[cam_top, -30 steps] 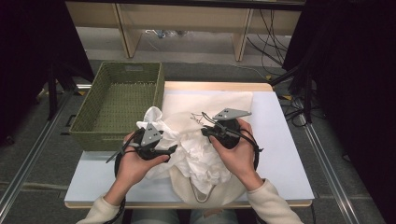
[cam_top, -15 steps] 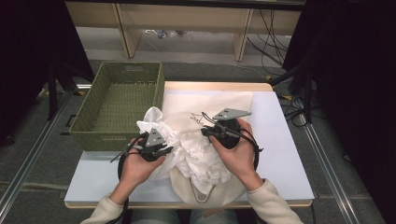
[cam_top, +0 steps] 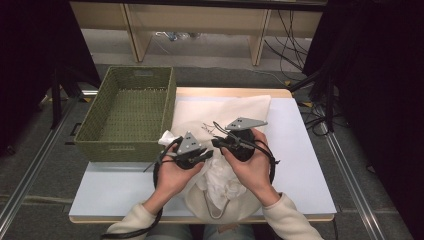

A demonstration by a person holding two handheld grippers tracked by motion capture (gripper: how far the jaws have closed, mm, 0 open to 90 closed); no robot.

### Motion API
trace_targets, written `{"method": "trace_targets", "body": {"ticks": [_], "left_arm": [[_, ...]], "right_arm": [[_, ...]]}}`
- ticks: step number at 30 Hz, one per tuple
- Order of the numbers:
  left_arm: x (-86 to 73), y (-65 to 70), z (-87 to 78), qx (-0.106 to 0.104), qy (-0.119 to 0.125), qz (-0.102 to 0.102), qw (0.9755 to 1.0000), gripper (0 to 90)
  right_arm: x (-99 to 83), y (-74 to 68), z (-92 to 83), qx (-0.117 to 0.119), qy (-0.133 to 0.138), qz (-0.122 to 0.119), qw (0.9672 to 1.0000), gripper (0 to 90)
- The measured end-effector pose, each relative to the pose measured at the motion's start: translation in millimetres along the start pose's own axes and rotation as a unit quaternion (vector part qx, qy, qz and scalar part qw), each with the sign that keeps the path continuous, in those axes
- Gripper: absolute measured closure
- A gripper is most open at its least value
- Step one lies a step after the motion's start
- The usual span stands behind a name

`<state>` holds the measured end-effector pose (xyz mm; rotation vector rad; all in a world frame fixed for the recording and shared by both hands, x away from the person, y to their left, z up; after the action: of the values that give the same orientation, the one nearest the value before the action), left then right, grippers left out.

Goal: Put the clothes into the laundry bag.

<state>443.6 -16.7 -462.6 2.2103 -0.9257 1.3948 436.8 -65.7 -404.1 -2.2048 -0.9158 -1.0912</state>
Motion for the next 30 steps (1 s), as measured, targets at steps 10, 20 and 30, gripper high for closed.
{"method": "trace_targets", "body": {"ticks": [10, 20, 30], "left_arm": [[-12.9, -18.0, 20.7, 0.034, 0.001, 0.001, 0.9994, 72.7], [-9.8, -9.5, -46.6, 0.012, 0.002, 0.035, 0.9993, 25.0], [-54.4, -30.7, -54.5, 0.021, -0.088, 0.066, 0.9937, 20.7]], "right_arm": [[-3.0, 7.7, 1.2, -0.004, -0.007, 0.003, 1.0000, 87.3], [-1.4, 8.7, -1.4, -0.006, -0.005, 0.004, 1.0000, 87.2], [-1.4, 11.2, -2.4, -0.011, -0.006, 0.003, 0.9999, 87.1]]}}
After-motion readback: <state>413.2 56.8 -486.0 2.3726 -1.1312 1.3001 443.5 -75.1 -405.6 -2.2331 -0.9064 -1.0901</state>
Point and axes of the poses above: each handheld gripper's, and its own axes: z roughly forward along the jaws, x roughly out of its top, y roughly to its right, the point moved 10 cm from there along z, roughly forward along the jaws, and after that the axes turned 6 degrees about x, right-handed, at the moved point
